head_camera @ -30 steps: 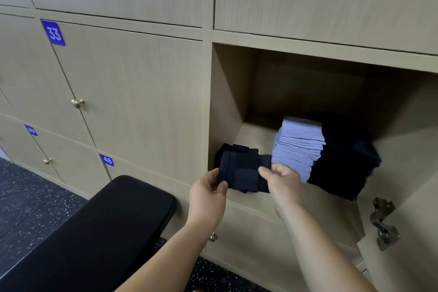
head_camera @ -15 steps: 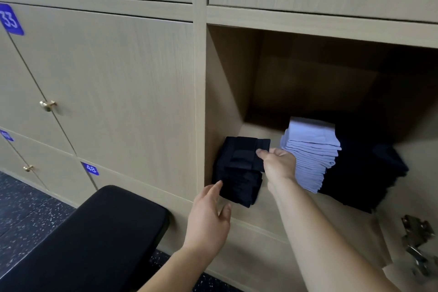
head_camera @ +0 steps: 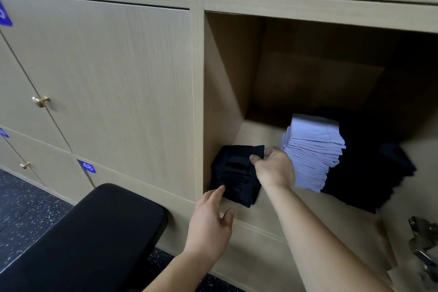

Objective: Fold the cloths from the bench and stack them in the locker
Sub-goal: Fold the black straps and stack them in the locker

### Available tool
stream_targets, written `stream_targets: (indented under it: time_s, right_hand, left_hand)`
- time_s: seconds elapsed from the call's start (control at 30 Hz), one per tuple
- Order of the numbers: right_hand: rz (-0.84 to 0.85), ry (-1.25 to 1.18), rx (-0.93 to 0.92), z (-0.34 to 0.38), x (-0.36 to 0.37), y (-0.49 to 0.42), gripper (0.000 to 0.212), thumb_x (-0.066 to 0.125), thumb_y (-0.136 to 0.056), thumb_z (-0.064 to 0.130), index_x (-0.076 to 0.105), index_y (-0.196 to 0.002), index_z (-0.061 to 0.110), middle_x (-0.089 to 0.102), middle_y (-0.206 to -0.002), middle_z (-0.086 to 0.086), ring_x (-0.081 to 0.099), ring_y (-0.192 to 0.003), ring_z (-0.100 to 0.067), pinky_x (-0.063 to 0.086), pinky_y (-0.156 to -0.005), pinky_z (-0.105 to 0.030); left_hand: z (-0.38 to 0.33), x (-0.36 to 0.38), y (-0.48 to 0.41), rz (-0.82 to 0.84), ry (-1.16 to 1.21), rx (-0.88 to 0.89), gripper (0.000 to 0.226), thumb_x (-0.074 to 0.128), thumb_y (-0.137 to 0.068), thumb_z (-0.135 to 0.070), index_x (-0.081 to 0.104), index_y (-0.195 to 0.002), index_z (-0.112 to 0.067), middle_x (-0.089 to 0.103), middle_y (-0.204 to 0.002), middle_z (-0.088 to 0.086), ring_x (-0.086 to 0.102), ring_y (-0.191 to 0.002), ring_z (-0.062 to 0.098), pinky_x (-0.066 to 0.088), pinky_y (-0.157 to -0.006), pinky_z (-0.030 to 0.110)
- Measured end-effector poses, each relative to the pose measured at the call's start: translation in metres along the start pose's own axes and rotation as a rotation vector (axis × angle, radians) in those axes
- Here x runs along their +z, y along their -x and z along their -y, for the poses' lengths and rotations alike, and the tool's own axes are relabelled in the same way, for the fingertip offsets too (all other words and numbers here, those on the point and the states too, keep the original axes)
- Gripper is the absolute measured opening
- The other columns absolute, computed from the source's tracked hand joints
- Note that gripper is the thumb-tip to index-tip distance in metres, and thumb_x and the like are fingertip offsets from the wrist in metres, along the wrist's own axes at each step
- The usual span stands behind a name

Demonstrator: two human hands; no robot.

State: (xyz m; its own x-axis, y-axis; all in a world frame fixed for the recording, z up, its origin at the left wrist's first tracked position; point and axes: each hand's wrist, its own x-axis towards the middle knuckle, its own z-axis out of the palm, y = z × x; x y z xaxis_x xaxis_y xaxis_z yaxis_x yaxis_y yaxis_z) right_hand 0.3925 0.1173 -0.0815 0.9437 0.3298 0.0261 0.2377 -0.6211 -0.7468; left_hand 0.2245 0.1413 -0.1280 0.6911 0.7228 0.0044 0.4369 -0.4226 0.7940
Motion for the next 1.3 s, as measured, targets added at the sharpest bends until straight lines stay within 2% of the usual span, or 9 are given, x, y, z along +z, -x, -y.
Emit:
stream_targets:
  time_s: [0.13,0.33,0.53,0.67,0.77,0.83,1.0,1.17,1.3]
  right_hand:
    - [0.01,0.083,-0.009,-0.005,-0.003,0.0,0.035,0.069,-0.084,0.04,0.059,-0.113,0.022,0.062,-0.11,0.001,0.059,-0.096,-0.022,0.038,-0.07,-0.028]
    - [-0.013,0.044,-0.059,-0.012,-0.006,0.009,0.038,0.066,-0.085,0.032,0.058,-0.121,0.021,0.06,-0.118,-0.001,0.059,-0.104,-0.023,0.045,-0.076,-0.031]
    - [-0.002,0.024,-0.091,-0.012,-0.022,0.041,0.029,0.061,-0.086,0.024,0.06,-0.115,0.023,0.065,-0.111,0.001,0.06,-0.099,-0.02,0.048,-0.078,-0.031]
    - [0.13,0.074,-0.128,-0.006,-0.031,0.096,0.035,0.057,-0.089,0.024,0.058,-0.124,0.025,0.068,-0.113,0.009,0.06,-0.106,-0.016,0.044,-0.08,-0.028]
    - [0.242,0.092,-0.213,0.005,-0.029,0.151,0.042,0.056,-0.09,0.027,0.054,-0.131,0.026,0.065,-0.121,0.009,0.059,-0.112,-0.015,0.043,-0.086,-0.027]
    - [0.3,0.088,-0.286,0.013,-0.024,0.188,0.042,0.056,-0.09,0.029,0.053,-0.132,0.026,0.064,-0.123,0.009,0.058,-0.112,-0.015,0.044,-0.086,-0.027]
    - [0.43,0.051,-0.378,0.029,-0.005,0.276,0.042,0.057,-0.089,0.031,0.054,-0.131,0.025,0.062,-0.125,0.008,0.058,-0.114,-0.015,0.046,-0.094,-0.032]
    - [0.567,0.028,-0.43,0.038,0.022,0.353,0.042,0.059,-0.088,0.029,0.055,-0.13,0.025,0.064,-0.12,0.007,0.059,-0.11,-0.015,0.046,-0.09,-0.03]
    - [0.7,0.059,-0.475,0.039,0.05,0.406,0.043,0.06,-0.088,0.029,0.056,-0.13,0.024,0.065,-0.118,0.007,0.06,-0.108,-0.014,0.049,-0.091,-0.034]
  left_hand:
    - [-0.001,0.0,0.003,-0.008,-0.003,0.005,0.057,0.054,-0.098,-0.024,0.031,-0.151,-0.026,0.037,-0.148,-0.016,0.036,-0.093,-0.013,0.024,-0.087,0.004]
    - [-0.007,-0.004,0.013,-0.008,0.009,0.016,0.057,0.054,-0.099,-0.024,0.032,-0.151,-0.027,0.036,-0.15,-0.016,0.037,-0.084,-0.023,0.025,-0.089,0.004]
    - [-0.012,-0.024,0.037,-0.031,-0.062,0.008,0.055,0.055,-0.098,-0.027,0.035,-0.15,-0.026,0.039,-0.15,-0.012,0.04,-0.134,0.003,0.029,-0.104,0.012]
    - [-0.01,-0.049,0.073,-0.047,-0.131,-0.002,0.054,0.053,-0.099,-0.034,0.036,-0.149,-0.024,0.039,-0.148,-0.011,0.038,-0.134,0.007,0.029,-0.092,0.0]
    - [0.001,-0.07,0.108,-0.071,-0.189,-0.048,0.055,0.053,-0.098,-0.036,0.037,-0.149,-0.022,0.041,-0.149,-0.008,0.035,-0.138,0.011,0.03,-0.11,0.02]
    - [0.013,-0.085,0.134,-0.091,-0.207,-0.09,0.056,0.054,-0.097,-0.036,0.038,-0.149,-0.021,0.042,-0.149,-0.006,0.037,-0.137,0.013,0.031,-0.113,0.027]
    - [0.042,-0.126,0.21,-0.202,-0.184,-0.178,0.054,0.057,-0.097,-0.031,0.042,-0.147,-0.018,0.046,-0.147,-0.003,0.041,-0.136,0.013,0.031,-0.109,0.023]
    - [0.092,-0.154,0.3,-0.251,-0.147,-0.328,0.049,0.057,-0.097,-0.028,0.046,-0.144,-0.018,0.051,-0.142,-0.004,0.046,-0.131,0.011,0.035,-0.108,0.022]
    - [0.143,-0.178,0.359,-0.3,-0.15,-0.468,0.028,0.058,-0.095,-0.023,0.058,-0.123,-0.023,0.059,-0.123,-0.005,0.053,-0.124,0.016,0.039,-0.103,0.025]
